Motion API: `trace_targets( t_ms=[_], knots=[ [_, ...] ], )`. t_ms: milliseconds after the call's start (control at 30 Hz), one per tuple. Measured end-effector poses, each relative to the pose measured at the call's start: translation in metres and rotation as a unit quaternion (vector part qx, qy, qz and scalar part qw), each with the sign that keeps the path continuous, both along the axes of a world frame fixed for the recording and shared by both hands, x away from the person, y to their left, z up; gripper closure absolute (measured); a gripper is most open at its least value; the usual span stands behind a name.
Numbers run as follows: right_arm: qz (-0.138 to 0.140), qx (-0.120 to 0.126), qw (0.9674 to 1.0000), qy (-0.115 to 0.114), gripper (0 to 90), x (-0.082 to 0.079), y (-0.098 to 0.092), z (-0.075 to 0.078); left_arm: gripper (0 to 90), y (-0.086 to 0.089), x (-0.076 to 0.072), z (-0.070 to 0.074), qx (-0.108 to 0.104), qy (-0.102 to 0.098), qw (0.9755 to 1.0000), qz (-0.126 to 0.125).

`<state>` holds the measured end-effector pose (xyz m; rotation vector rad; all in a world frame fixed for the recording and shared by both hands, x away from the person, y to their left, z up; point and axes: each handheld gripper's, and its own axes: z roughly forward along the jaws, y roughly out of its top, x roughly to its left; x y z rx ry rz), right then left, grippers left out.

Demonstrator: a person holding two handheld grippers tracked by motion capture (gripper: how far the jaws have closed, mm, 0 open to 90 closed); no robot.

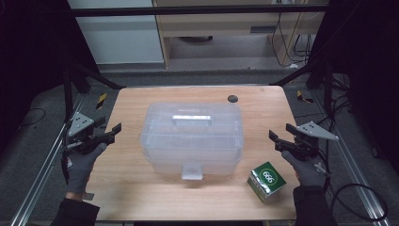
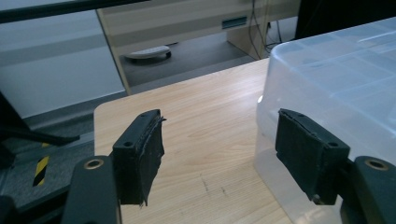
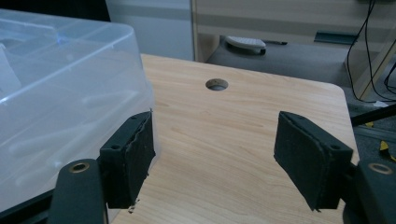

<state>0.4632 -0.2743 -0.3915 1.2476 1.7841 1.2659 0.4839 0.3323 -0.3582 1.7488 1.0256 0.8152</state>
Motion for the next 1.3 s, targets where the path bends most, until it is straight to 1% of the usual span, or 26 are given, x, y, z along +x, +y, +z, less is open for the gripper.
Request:
trace_targets(
  t_ms=[33, 67, 100, 133, 167, 200, 233, 267, 300, 333, 400, 433, 467, 533, 600, 667, 767, 800, 867, 933, 1033, 1100, 1200, 1233, 1267, 1300],
  knots=[
    [0.004, -0.006, 1.0000, 0.001, 28.9, 0.001, 0.001, -0.002, 30.8, -0.001, 0.000, 0.002, 0.003, -0.001, 1.0000, -0.005],
    [0.004, -0.006, 1.0000, 0.001, 28.9, 0.001, 0.001, -0.002, 30.8, -0.002, 0.001, 0.004, 0.008, -0.001, 0.9999, -0.010],
    [0.006, -0.018, 0.9998, 0.006, 28.9, 0.002, 0.004, -0.004, 30.4, -0.004, 0.002, 0.010, 0.014, -0.001, 0.9997, -0.021],
    [0.007, -0.021, 0.9997, 0.007, 28.8, 0.002, 0.004, -0.004, 30.4, -0.004, 0.002, 0.010, 0.014, -0.001, 0.9997, -0.021],
    [0.007, -0.024, 0.9996, 0.011, 28.8, 0.002, 0.005, -0.005, 30.3, -0.007, 0.003, 0.015, 0.022, 0.000, 0.9992, -0.032],
    [0.007, -0.024, 0.9996, 0.011, 28.8, 0.002, 0.005, -0.005, 30.3, -0.007, 0.003, 0.015, 0.022, 0.000, 0.9992, -0.032],
    [0.007, -0.030, 0.9994, 0.013, 28.7, 0.003, 0.005, -0.006, 30.3, -0.010, 0.003, 0.020, 0.035, 0.000, 0.9986, -0.040],
    [0.006, -0.033, 0.9993, 0.014, 28.7, 0.003, 0.005, -0.007, 30.3, -0.010, 0.003, 0.020, 0.035, 0.000, 0.9986, -0.040],
    [0.006, -0.034, 0.9993, 0.016, 28.7, 0.003, 0.005, -0.007, 30.3, -0.013, 0.003, 0.025, 0.041, -0.001, 0.9980, -0.048],
    [0.006, -0.034, 0.9993, 0.016, 28.7, 0.003, 0.005, -0.007, 30.3, -0.013, 0.003, 0.025, 0.041, -0.001, 0.9980, -0.048],
    [0.005, -0.037, 0.9992, 0.017, 28.8, 0.002, 0.004, -0.009, 30.4, -0.018, 0.005, 0.031, 0.048, -0.002, 0.9970, -0.061],
    [0.004, -0.040, 0.9990, 0.020, 28.7, 0.002, 0.004, -0.010, 30.3, -0.018, 0.005, 0.031, 0.048, -0.002, 0.9970, -0.061],
    [0.004, -0.043, 0.9988, 0.020, 28.8, 0.003, 0.004, -0.010, 30.3, -0.022, 0.006, 0.034, 0.056, -0.002, 0.9962, -0.067],
    [0.003, -0.046, 0.9987, 0.021, 28.8, 0.003, 0.004, -0.011, 29.9, -0.023, 0.007, 0.036, 0.058, -0.001, 0.9958, -0.071],
    [0.004, -0.047, 0.9986, 0.024, 28.7, 0.003, 0.005, -0.012, 29.5, -0.027, 0.008, 0.038, 0.057, -0.002, 0.9949, -0.084],
    [0.006, -0.048, 0.9985, 0.027, 28.5, 0.004, 0.005, -0.014, 29.1, -0.031, 0.008, 0.040, 0.063, -0.003, 0.9937, -0.093],
    [0.005, -0.051, 0.9982, 0.030, 28.6, 0.004, 0.005, -0.016, 28.9, -0.039, 0.010, 0.043, 0.072, -0.001, 0.9915, -0.108],
    [0.005, -0.055, 0.9980, 0.031, 28.6, 0.004, 0.005, -0.016, 28.9, -0.042, 0.010, 0.045, 0.078, -0.003, 0.9904, -0.114],
    [0.003, -0.059, 0.9977, 0.034, 28.8, 0.005, 0.005, -0.017, 29.0, -0.046, 0.010, 0.048, 0.082, -0.005, 0.9890, -0.122],
    [0.001, -0.061, 0.9975, 0.036, 28.9, 0.005, 0.005, -0.017, 29.0, -0.052, 0.011, 0.051, 0.091, -0.006, 0.9870, -0.132],
    [0.002, -0.063, 0.9973, 0.037, 29.0, 0.005, 0.006, -0.018, 28.9, -0.058, 0.013, 0.056, 0.106, -0.004, 0.9843, -0.141],
    [0.003, -0.072, 0.9965, 0.043, 29.0, 0.006, 0.007, -0.020, 28.8, -0.062, 0.014, 0.059, 0.114, -0.003, 0.9827, -0.146],
    [0.002, -0.075, 0.9961, 0.046, 29.1, 0.007, 0.008, -0.021, 28.8, -0.067, 0.015, 0.063, 0.122, -0.003, 0.9804, -0.155],
    [0.004, -0.077, 0.9959, 0.048, 29.4, 0.007, 0.008, -0.021, 28.9, -0.069, 0.016, 0.064, 0.122, -0.003, 0.9801, -0.156],
    [0.005, -0.075, 0.9959, 0.049, 29.5, 0.007, 0.009, -0.021, 28.9, -0.071, 0.016, 0.065, 0.125, -0.002, 0.9794, -0.158],
    [0.005, -0.077, 0.9959, 0.049, 29.7, 0.007, 0.009, -0.021, 28.9, -0.074, 0.019, 0.068, 0.142, -0.012, 0.9743, -0.174]
  ],
)
